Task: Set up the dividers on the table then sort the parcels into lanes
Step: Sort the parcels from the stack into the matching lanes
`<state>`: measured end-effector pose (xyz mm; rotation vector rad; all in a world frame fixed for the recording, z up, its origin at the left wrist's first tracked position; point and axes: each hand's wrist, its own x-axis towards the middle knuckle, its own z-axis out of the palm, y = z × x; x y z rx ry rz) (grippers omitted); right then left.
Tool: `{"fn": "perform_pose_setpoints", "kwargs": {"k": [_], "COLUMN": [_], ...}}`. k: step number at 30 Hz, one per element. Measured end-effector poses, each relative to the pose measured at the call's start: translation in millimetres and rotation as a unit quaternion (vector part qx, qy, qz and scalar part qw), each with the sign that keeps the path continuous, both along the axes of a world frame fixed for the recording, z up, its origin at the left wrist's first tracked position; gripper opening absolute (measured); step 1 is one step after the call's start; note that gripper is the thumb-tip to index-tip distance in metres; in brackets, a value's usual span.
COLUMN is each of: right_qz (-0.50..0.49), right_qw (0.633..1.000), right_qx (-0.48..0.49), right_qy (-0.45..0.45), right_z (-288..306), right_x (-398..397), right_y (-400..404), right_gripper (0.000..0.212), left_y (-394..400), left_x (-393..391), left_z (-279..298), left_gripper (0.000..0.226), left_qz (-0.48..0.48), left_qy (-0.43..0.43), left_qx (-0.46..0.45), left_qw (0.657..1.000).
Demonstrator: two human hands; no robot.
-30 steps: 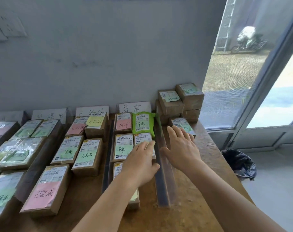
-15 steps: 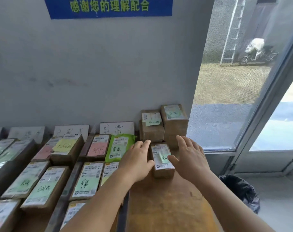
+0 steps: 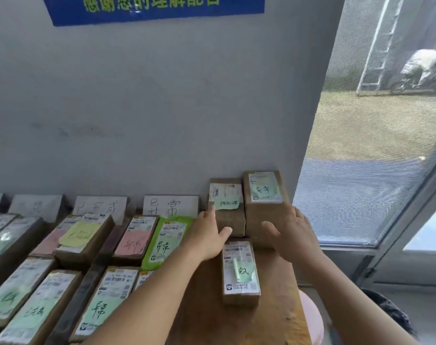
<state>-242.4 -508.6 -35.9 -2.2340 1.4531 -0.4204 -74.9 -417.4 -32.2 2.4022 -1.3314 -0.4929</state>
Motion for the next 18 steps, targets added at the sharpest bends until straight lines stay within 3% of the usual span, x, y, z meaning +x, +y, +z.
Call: {"fn": "perform_pose_setpoints", "kwargs": {"k": [7, 11, 18], "right_qz": [-0.066, -0.114, -0.135], "right_qw": [0.995, 0.985, 0.980], "right_qx": [0.028, 0.063, 0.075], "right_qy": [-0.075, -0.112, -0.125], "right_z": [-9.0, -16.6, -20.5], "right_x": [21.4, 29.2, 28.4], "right_y": [-41.4, -58.1, -65.9], "right_gripper": [0.075, 0.055, 0.045], "left_y": [-37.2, -46.4, -50.8], "left_x": [20.9, 30.4, 32.9], "left_z": [-21.6, -33.1, -43.5], "left_gripper": [0.079, 0.080, 0.051], "left_qz": [0.018, 0.040, 0.093], "left_qy": [0.038, 0.073, 0.157], "left_qx": [-0.012, -0.013, -0.071], "left_qw": [0.999, 0.996, 0.981]}}
